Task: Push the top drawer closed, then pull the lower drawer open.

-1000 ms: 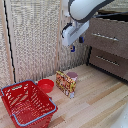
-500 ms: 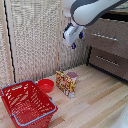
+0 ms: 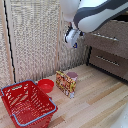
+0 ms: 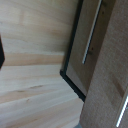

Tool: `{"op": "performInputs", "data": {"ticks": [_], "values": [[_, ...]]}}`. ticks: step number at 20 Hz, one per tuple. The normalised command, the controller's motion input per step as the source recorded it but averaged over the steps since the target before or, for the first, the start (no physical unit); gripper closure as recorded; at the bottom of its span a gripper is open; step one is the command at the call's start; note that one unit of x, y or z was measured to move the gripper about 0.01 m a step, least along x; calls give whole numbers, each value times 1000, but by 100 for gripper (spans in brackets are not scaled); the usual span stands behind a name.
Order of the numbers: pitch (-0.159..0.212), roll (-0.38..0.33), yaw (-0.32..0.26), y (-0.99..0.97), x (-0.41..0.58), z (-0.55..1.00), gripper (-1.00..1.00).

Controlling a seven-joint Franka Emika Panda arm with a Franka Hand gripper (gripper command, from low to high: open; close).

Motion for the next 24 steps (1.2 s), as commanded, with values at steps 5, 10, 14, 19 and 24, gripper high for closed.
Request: {"op": "performInputs", "data": {"ticks": [5,10,14,19,24], "values": [[-72,-375,16,-86,40,2,-100],[-94,-359,-34,-120,0,111,-100],[-113,-305,-96,-160,0,208,-100],[-129,-240,-113,-282,0,210,-100],[-159,-177,-108,-372,0,137,-100]]}}
